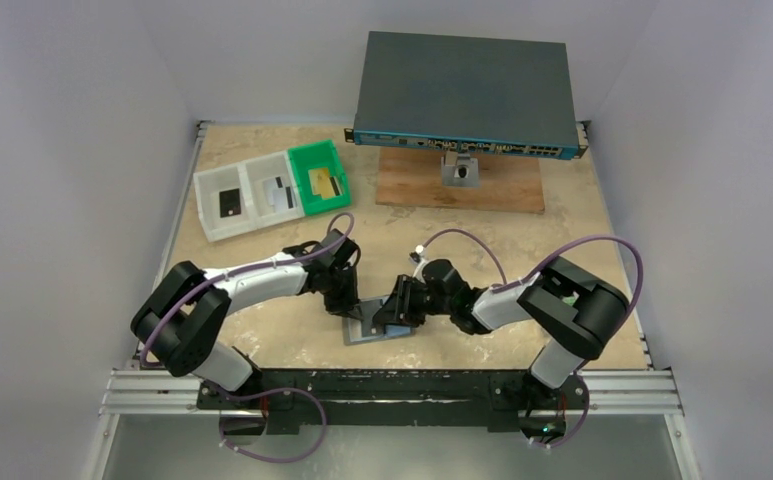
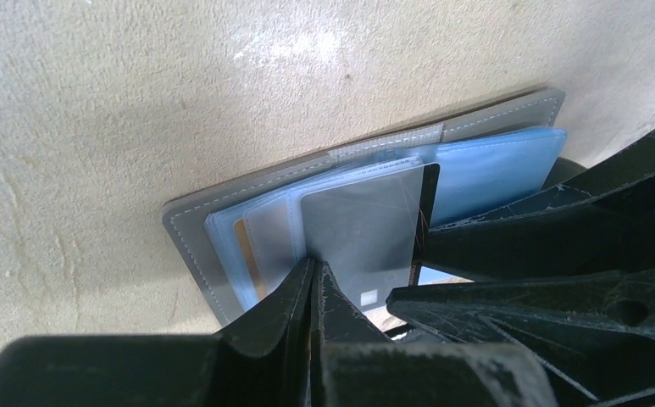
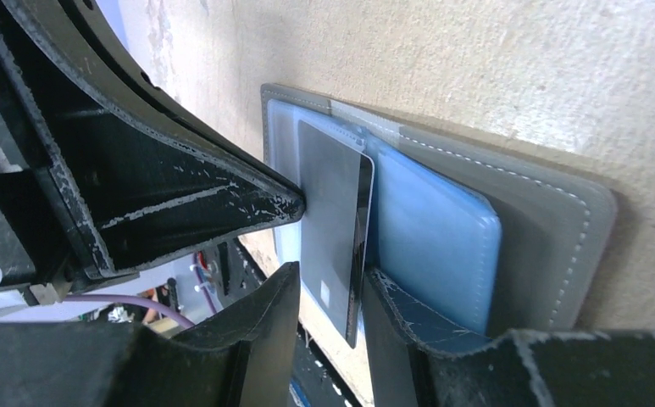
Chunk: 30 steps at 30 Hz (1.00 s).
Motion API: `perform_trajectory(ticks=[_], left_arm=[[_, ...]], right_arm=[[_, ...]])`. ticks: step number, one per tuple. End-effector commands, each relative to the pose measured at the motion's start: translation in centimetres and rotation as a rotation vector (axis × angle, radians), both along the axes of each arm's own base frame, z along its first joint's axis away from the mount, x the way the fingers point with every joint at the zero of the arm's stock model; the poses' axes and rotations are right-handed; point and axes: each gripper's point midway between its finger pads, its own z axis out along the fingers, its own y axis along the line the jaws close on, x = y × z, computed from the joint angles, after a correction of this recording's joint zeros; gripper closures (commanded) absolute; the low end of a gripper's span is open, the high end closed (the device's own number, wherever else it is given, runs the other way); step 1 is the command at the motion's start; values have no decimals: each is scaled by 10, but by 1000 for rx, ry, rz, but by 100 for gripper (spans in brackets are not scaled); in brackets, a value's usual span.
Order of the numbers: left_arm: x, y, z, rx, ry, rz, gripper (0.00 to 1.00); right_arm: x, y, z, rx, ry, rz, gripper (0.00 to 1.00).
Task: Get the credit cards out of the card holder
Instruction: Remove the credit card from the card holder.
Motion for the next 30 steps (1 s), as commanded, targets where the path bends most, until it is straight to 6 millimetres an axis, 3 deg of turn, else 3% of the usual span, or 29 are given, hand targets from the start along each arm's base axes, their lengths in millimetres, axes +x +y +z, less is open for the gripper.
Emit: perform_trajectory(ticks=[1,6,19,26,30], left_arm=[[-14,41,-43,188,47,36,100],[-13,42,-42,180,46,41,100],[-14,44,-41,182,45,42,100],[-13,49,-42,202,47,54,100],[-14,54,-43,214,52,64,100]], right_arm=[[-3,-4,8,69,22,-6,66],[-2,-7,9,131,49,-19,70],[-6,-12,-2,208,120,-57,91],[-1,-21,-7,168,97,-97,100],[2,-27,-12,113,81,-110,100]])
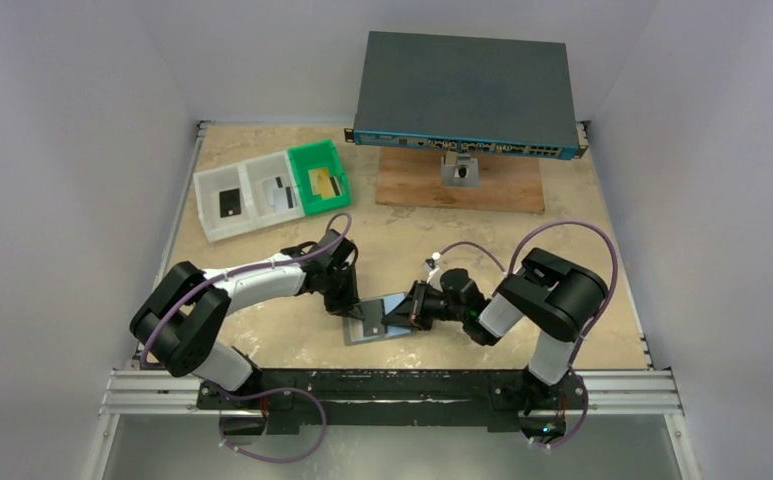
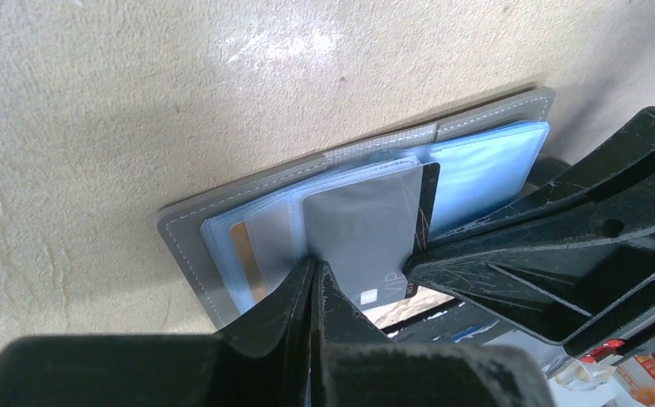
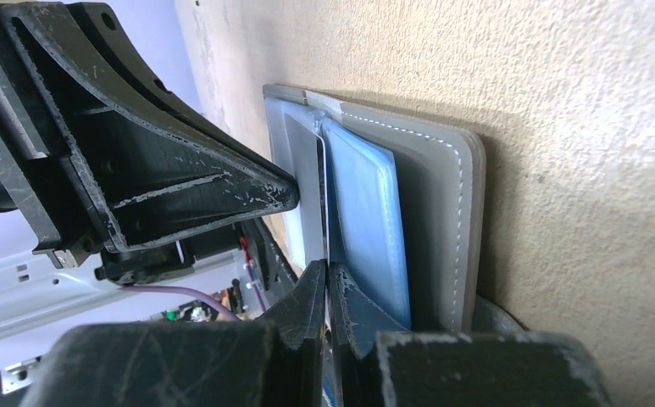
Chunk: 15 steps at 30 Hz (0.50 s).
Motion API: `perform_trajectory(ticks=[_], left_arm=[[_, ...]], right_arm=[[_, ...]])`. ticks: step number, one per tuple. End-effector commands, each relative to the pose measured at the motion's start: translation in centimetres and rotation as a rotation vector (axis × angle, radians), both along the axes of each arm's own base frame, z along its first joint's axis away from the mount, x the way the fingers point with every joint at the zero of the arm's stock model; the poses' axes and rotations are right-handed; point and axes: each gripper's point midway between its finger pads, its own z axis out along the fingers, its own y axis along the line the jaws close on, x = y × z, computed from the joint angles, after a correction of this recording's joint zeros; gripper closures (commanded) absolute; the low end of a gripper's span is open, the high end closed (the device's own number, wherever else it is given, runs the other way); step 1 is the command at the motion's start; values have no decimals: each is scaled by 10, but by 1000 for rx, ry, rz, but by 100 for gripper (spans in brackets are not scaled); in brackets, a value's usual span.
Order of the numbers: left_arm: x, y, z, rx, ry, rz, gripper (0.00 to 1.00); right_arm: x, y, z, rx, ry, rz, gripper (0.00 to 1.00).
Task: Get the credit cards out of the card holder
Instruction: Remove the credit card from the card holder.
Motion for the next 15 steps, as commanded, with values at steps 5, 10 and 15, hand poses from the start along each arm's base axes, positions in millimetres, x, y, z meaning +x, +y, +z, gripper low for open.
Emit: perform_trajectory(ticks=[5,10,15], left_arm=[[-15,58,-43,253,41,46,100],[-14,57,-43,247,43,47,100],[-13,55,-43,240,42,43,100]], right_arm=[[9,-17,-5,-124,-51,-47,100],[13,-19,-4,-157,-69,-48,100],[15,-9,-3,-130,-81,-13,69]])
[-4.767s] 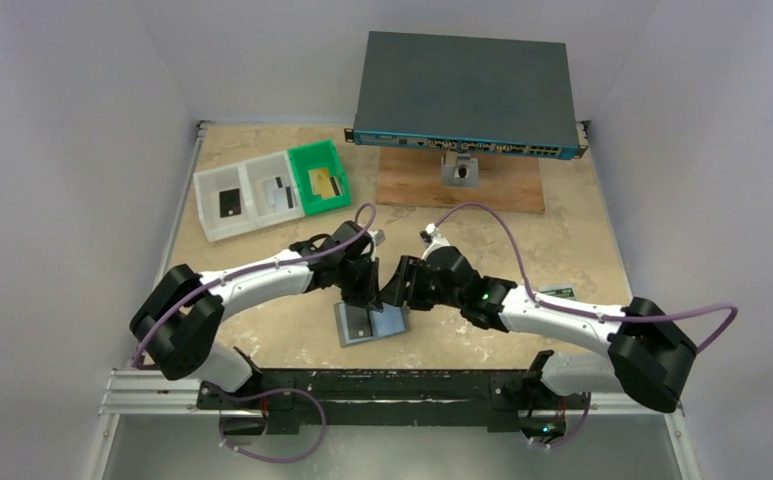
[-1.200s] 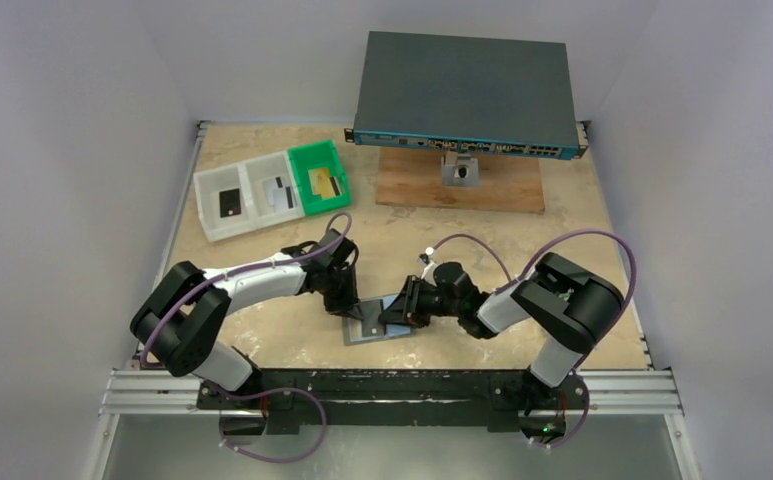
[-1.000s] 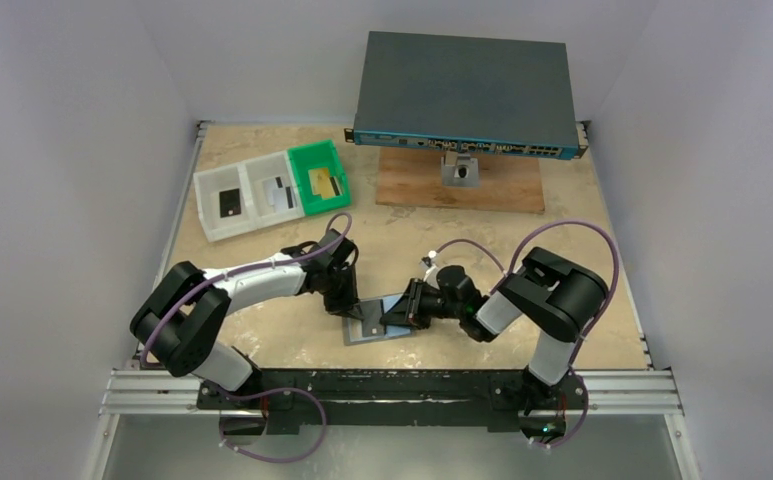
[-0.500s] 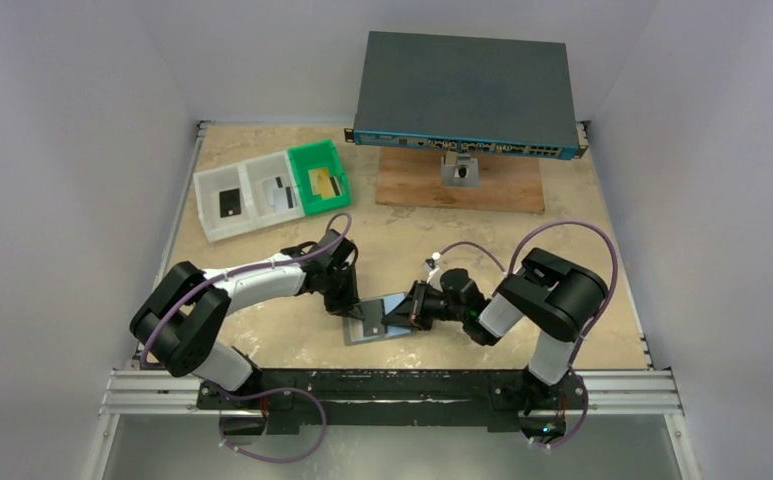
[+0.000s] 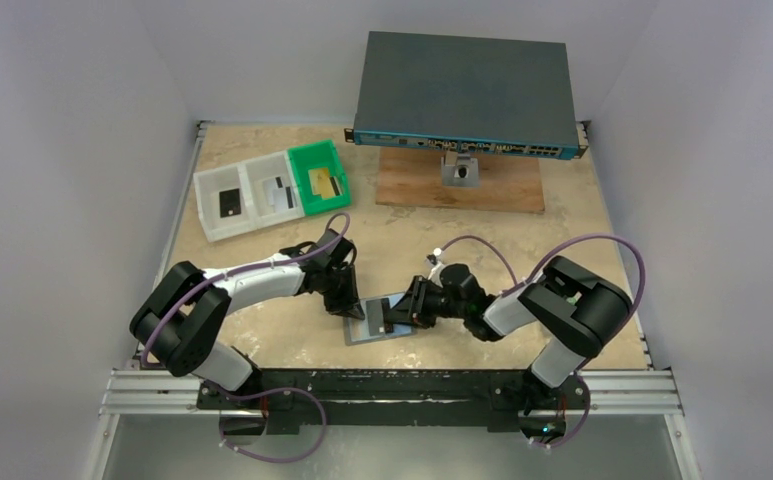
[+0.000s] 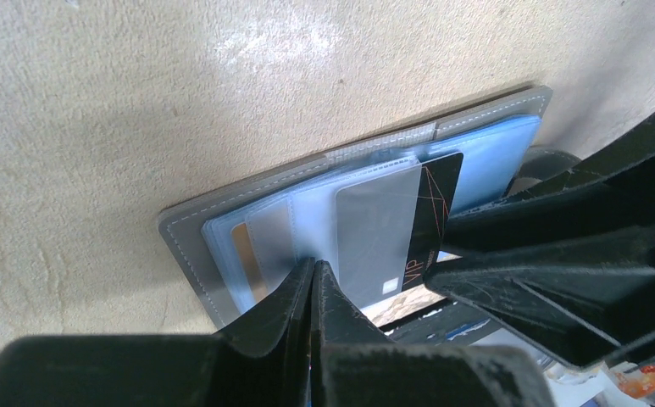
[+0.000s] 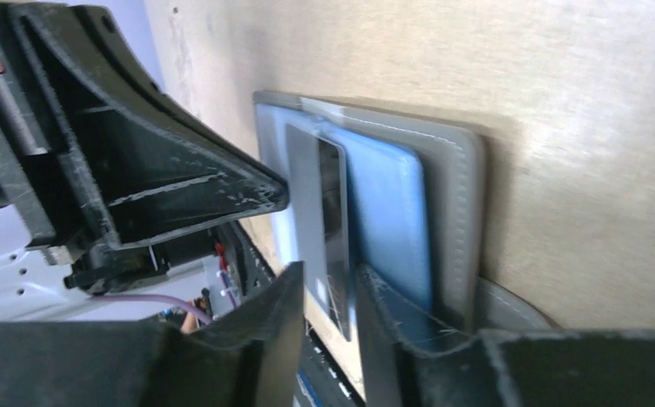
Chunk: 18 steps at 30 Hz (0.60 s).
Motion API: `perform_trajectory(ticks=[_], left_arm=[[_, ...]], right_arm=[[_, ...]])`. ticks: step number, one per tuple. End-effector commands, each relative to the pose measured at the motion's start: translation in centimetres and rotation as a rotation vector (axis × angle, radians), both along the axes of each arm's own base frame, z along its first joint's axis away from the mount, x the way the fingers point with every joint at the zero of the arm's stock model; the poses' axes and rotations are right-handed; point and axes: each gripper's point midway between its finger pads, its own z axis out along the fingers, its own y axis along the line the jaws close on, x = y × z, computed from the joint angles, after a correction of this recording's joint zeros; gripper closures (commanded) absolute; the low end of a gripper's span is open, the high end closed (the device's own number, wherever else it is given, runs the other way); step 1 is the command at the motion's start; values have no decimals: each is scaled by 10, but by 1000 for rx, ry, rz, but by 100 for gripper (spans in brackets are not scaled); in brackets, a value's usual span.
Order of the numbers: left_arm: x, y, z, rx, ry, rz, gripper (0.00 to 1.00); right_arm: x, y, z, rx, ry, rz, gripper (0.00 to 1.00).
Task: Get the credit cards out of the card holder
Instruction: Remove the credit card from the card holder.
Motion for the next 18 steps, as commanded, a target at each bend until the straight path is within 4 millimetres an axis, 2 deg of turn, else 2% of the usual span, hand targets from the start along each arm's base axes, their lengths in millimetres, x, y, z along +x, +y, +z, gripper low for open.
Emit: perform_trajectory(ticks=[1,3,6,8,12,18], left_arm=[[-13,55,-42,260,35,35,100],[-13,54,-42,255,34,31,100],[-12,53,-41,252,33,27,100],[-11,52,-41,249,33,25,100],[-11,52,-40,250,32,25,100],[-12,56,-41,271,30,30,100]], right_arm=[[10,5,-4,-17,-31,9,65],[9,8,-5,-4,-25,19,59],[11,11,-7,-1,-19,25,59],[11,13,-8,2,-13,30,66],[8,11,-10,-2,4,30,86],[10,-3,-9,-50,-15,-24,96]])
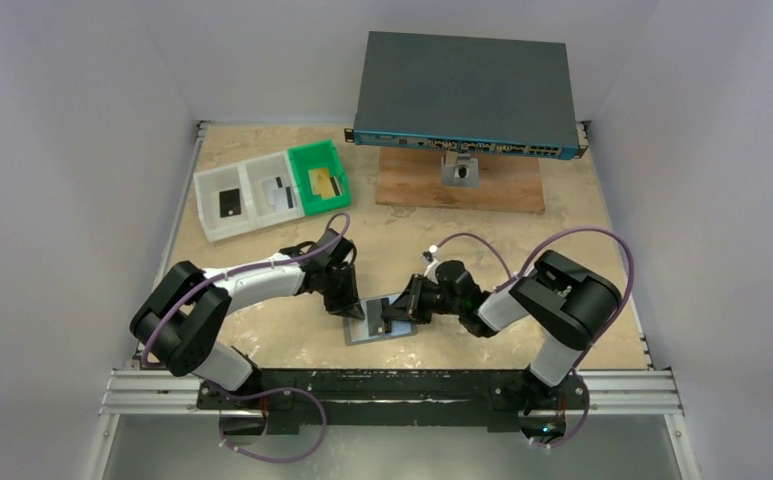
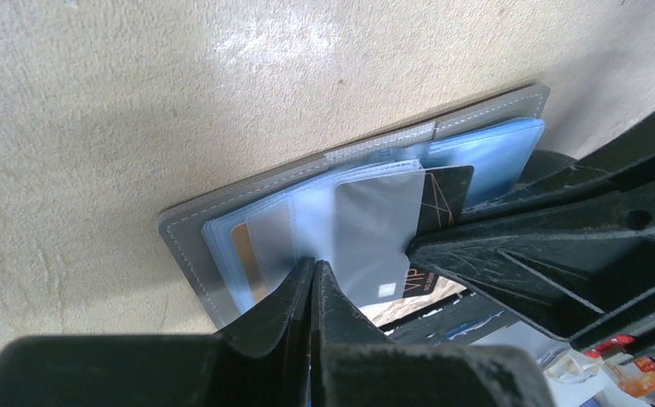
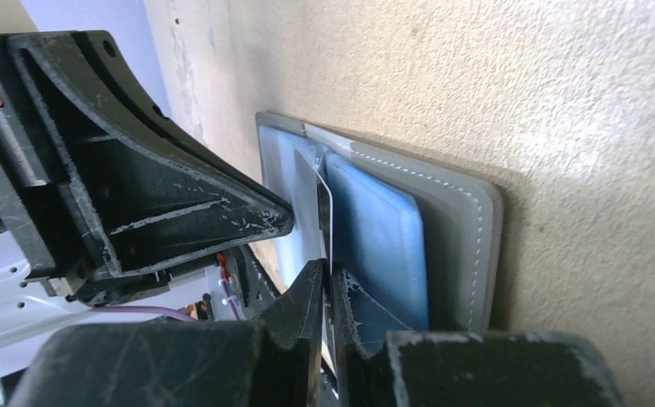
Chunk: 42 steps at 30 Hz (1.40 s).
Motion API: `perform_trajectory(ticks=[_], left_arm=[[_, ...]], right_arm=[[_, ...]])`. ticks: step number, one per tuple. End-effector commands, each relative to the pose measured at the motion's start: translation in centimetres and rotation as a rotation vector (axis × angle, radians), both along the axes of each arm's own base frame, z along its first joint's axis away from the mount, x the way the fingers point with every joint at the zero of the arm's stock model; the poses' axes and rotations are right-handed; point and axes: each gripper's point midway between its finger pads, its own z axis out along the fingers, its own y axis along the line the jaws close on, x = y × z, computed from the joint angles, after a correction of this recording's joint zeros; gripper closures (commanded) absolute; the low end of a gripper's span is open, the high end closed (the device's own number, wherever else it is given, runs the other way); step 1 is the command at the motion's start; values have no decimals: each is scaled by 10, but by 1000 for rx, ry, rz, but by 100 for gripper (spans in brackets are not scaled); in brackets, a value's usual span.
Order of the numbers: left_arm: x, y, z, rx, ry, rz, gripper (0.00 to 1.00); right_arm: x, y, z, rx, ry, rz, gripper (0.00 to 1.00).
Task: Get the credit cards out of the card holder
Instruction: Remove the credit card from the card holder, then place the credit card in the storage box.
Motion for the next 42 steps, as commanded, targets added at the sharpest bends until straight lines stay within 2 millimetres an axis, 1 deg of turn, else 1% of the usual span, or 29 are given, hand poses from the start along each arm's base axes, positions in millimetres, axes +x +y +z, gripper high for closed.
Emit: perform_trajectory(ticks=[1,8,13,17,19,22,24,27,29,31,35,36,38,42], left_arm=[[-12,57,-41,273,28,34,100],[-12,58,-40,279,24,30,100],[-8,53,-33,258,13,17,100],[-1,45,-21,223,-14,10,100],[3,38,-12,196,-30,0,100],[10,28,8,157,-68,-24,100],[18,20,26,130,-106,-41,100],[24,13,54,91,-159,-55,99],[25,11,72,67,-189,-61,90],[25,9,89,33,-225,-69,77],[20,2,116,-64,-267,-92,52],[19,1,121,-91,-269,-97,49],[16,-4,130,-171,-272,-111,45],[10,-11,148,-310,-278,-125,42]], right_arm=[[1,-18,-6,-73,-20,-47,97],[10,-32,4,-130,-70,-92,99],[13,-30,19,-134,-101,-78,100],[20,-31,36,-143,-143,-88,100],[22,-28,47,-133,-165,-84,100],[24,-26,60,-112,-183,-79,100],[24,-24,65,-100,-190,-73,100],[25,-21,72,-87,-197,-66,100],[26,-19,76,-77,-199,-61,100],[26,-16,83,-52,-202,-49,100],[25,-10,101,26,-194,-20,100],[26,-9,106,50,-190,-10,100],[26,-8,117,106,-178,1,100],[26,-7,141,217,-169,24,100]])
